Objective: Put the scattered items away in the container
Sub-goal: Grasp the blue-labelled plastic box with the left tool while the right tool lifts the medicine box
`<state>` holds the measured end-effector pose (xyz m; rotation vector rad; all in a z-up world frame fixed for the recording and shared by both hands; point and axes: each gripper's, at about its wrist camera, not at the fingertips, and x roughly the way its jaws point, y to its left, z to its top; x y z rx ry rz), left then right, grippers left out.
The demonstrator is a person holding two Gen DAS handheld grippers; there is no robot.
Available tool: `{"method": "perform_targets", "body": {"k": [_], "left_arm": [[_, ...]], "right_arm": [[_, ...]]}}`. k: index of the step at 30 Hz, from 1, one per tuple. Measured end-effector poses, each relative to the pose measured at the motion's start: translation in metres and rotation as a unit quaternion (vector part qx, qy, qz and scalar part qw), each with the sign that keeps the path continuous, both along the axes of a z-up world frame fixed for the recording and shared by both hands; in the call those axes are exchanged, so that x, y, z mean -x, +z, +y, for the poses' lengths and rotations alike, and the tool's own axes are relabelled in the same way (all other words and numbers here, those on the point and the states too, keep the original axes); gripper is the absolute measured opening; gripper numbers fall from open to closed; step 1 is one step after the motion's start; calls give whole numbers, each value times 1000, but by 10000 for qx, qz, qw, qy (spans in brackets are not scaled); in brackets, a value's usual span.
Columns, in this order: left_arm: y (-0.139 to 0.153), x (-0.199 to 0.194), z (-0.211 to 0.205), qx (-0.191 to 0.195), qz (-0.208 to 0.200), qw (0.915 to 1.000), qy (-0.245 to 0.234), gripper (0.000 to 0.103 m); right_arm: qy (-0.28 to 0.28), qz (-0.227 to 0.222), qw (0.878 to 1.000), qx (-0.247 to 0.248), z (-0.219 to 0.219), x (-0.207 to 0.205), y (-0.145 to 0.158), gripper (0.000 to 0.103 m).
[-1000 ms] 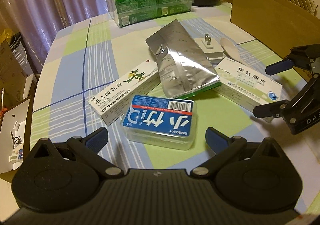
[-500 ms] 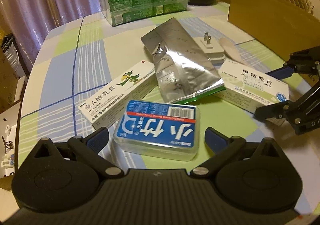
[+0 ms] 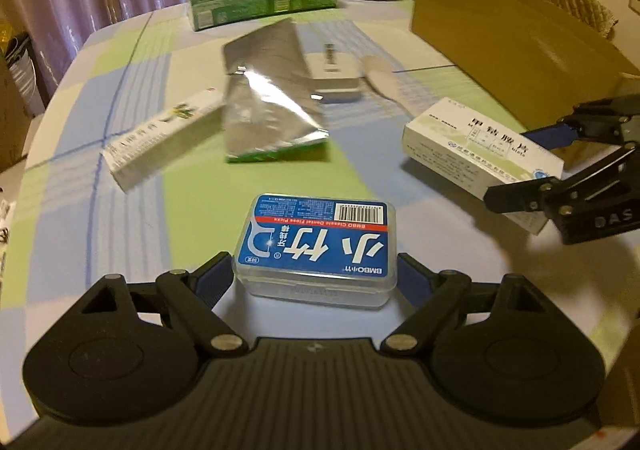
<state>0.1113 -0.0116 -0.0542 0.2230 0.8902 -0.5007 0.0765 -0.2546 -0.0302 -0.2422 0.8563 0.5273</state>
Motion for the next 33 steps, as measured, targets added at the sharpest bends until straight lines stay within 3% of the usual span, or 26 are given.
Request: {"method": "perform_targets", "body": {"k": [11, 18, 22, 28, 30, 33], "left_arm": [[-4, 23, -32, -107, 86, 9998, 125, 94], [-6, 14, -38, -174, -15, 9998, 138, 93], [-8, 10, -39, -169, 72, 9998, 125, 85], [-5, 15, -38, -184, 53, 9996, 203, 84], [-1, 19, -37, -148, 35, 9996, 235, 84], [7, 25, -36, -110, -6, 9996, 254, 84]], "right_arm": [[-240, 128, 9995, 170, -27, 25, -13, 71], [-364, 177, 9991, 93, -30, 18, -21, 76], [-401, 195, 9990, 56, -29, 12, -23, 76], [-361, 204, 9991, 78, -24, 6, -22, 77], [-366, 201, 9991, 81, -23, 6, -21, 69], [-361, 126, 9993, 21, -24, 11, -14, 68]]}}
